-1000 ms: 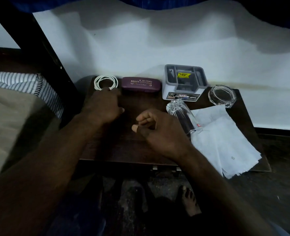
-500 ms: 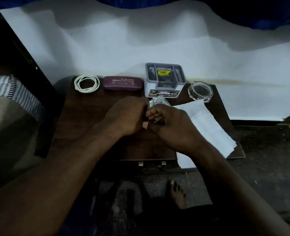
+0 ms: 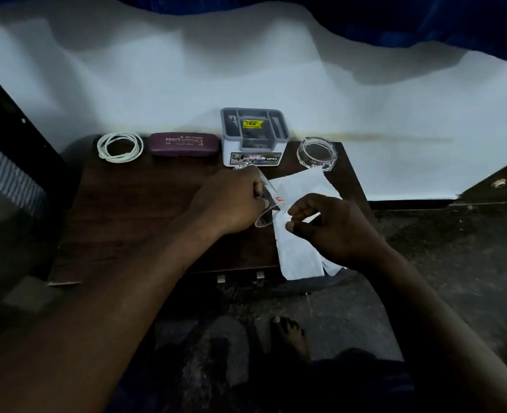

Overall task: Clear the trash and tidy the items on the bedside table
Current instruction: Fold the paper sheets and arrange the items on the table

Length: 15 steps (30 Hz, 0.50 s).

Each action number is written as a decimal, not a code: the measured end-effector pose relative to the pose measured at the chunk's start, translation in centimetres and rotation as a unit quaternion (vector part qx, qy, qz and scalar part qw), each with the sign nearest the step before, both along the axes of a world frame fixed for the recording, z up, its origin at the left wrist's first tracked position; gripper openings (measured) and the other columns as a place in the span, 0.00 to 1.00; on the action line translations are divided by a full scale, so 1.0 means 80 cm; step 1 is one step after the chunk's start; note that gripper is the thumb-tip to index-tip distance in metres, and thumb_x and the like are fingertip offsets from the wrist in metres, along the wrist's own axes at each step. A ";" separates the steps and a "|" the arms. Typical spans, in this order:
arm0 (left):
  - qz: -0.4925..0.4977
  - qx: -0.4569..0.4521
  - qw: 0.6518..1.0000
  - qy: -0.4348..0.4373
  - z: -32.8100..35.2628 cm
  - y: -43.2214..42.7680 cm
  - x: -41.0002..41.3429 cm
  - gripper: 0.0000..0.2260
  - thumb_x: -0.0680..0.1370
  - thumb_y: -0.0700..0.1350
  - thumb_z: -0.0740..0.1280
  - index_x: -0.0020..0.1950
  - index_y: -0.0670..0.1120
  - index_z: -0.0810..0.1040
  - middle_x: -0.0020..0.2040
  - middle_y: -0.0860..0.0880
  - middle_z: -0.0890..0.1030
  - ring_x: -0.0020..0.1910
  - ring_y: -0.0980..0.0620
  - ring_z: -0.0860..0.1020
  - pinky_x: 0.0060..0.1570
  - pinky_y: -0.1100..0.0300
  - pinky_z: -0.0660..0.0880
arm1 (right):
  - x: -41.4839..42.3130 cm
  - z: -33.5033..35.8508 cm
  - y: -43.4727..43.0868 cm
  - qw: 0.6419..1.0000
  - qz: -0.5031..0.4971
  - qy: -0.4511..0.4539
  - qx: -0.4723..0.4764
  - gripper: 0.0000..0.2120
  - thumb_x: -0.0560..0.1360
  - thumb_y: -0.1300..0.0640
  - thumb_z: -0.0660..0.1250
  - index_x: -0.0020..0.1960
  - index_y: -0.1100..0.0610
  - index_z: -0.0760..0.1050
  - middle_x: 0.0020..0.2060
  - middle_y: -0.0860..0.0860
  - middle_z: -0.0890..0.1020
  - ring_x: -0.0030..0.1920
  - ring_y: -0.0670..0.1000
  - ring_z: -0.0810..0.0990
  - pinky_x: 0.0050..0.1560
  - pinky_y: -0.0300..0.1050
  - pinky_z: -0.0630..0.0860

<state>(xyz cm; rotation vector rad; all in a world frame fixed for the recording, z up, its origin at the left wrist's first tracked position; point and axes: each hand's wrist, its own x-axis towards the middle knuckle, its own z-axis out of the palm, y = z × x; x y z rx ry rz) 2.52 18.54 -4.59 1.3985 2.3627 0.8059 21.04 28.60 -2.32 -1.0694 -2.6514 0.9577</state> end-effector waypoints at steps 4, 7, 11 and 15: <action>-0.009 0.024 0.999 0.032 -0.007 0.010 0.010 0.10 0.73 0.52 0.74 0.42 0.51 0.74 0.41 0.54 0.80 0.44 0.50 0.78 0.40 0.55 0.70 | 0.010 -0.010 0.010 1.000 -0.001 -0.028 0.001 0.09 0.74 0.49 0.78 0.52 0.49 0.82 0.46 0.42 0.86 0.42 0.37 0.81 0.46 0.32 0.72; -0.010 0.052 0.997 0.048 -0.008 0.019 0.015 0.12 0.73 0.54 0.75 0.43 0.52 0.74 0.44 0.53 0.78 0.44 0.50 0.76 0.41 0.54 0.71 | 0.008 -0.015 0.009 0.998 0.013 -0.061 -0.001 0.10 0.74 0.46 0.76 0.52 0.48 0.81 0.48 0.42 0.86 0.42 0.40 0.81 0.45 0.34 0.73; -0.021 0.078 0.992 0.094 -0.007 0.034 0.019 0.12 0.73 0.55 0.74 0.48 0.53 0.75 0.50 0.52 0.77 0.52 0.49 0.74 0.45 0.56 0.67 | 0.014 -0.017 0.015 0.995 0.008 -0.097 0.010 0.12 0.75 0.43 0.75 0.54 0.47 0.81 0.49 0.43 0.85 0.42 0.43 0.83 0.44 0.37 0.75; -0.072 -0.006 0.975 0.212 -0.014 0.041 0.020 0.22 0.71 0.62 0.71 0.62 0.57 0.77 0.65 0.52 0.72 0.68 0.45 0.65 0.59 0.45 0.68 | 0.025 -0.014 0.023 0.993 -0.002 -0.115 0.003 0.14 0.74 0.43 0.76 0.55 0.48 0.81 0.49 0.44 0.86 0.43 0.44 0.83 0.49 0.42 0.79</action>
